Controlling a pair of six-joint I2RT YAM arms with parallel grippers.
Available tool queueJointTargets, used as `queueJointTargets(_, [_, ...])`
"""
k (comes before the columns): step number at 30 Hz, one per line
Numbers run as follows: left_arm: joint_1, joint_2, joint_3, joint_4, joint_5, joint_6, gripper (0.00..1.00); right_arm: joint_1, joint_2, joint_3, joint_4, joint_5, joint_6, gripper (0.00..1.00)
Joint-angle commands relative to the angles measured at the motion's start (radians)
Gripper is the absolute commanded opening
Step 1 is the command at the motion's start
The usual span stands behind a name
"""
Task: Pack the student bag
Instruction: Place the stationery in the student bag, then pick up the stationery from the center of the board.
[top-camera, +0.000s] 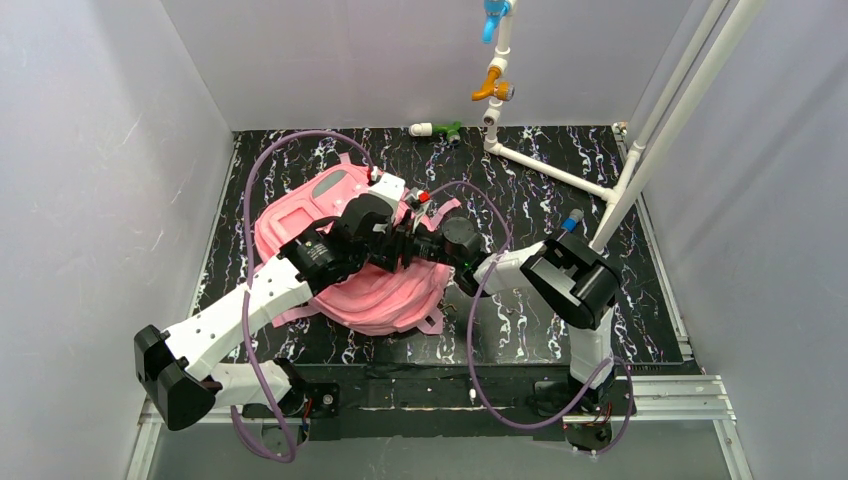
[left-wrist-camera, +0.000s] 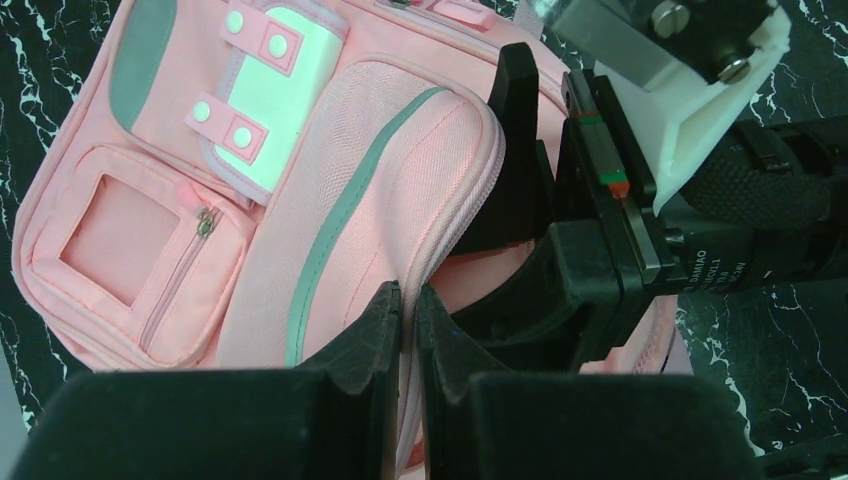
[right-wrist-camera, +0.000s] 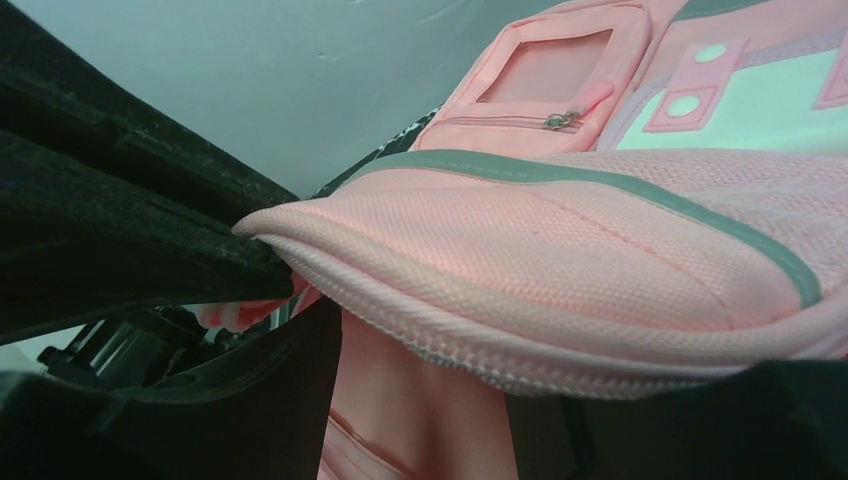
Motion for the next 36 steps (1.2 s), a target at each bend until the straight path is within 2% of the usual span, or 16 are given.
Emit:
queueJointTargets(1, [-0.025,-0.035,0.012,0.091,0.051,-0.028,0.0,0.038,0.018,0.035,0.041,-0.149,0.029,0.68])
queueJointTargets(4, [-0.025,-0.043,-0.002,0.092,0.022,-0.028,0.0,0.035,-0.062,-0.017,-0.005,-0.138,0.016,0.75])
queueJointTargets(6, [-0.025,-0.049,-0.014,0.097,-0.005,-0.029,0.0,0.027,-0.153,-0.051,-0.18,-0.067,-0.062,0.8])
queueJointTargets(11, [-0.025,-0.046,-0.044,0.108,-0.084,-0.061,0.0,0.022,-0.4,-0.045,-0.757,0.193,-0.283,0.92])
queueJointTargets(13, [-0.024,-0.042,-0.05,0.107,-0.102,-0.073,0.0,0.021,-0.492,-0.043,-0.97,0.349,-0.332,0.98])
queueJointTargets(17, [-0.024,-0.041,-0.058,0.109,-0.13,-0.085,0.0,0.006,-0.651,-0.075,-1.24,0.739,-0.37,0.98])
queueJointTargets(20, [-0.024,-0.046,-0.064,0.107,-0.132,-0.091,0.0,-0.052,-0.73,-0.104,-1.401,1.084,-0.229,0.98])
queueJointTargets(22, [-0.024,-0.052,-0.071,0.107,-0.128,-0.095,0.0,-0.128,-0.75,-0.133,-1.435,1.209,-0.148,0.98])
queueJointTargets(26, [-0.023,-0.057,-0.079,0.107,-0.098,-0.108,0.0,-0.281,-0.65,-0.121,-1.403,1.254,-0.086,0.98])
queueJointTargets(28, [-0.025,-0.059,-0.08,0.102,-0.081,-0.117,0.0,-0.314,-0.545,-0.063,-1.392,1.325,-0.074,0.98])
queueJointTargets(30, [-0.024,-0.065,-0.084,0.1,-0.067,-0.131,0.0,-0.357,-0.418,0.012,-1.351,1.343,-0.109,0.98])
queueJointTargets(33, [-0.024,-0.072,-0.087,0.1,-0.043,-0.148,0.0,-0.4,-0.242,0.157,-1.381,1.374,-0.133,0.98])
queueJointTargets(36, [-0.023,-0.073,-0.086,0.099,-0.021,-0.158,0.0,-0.439,-0.148,0.255,-1.39,1.394,-0.15,0.99])
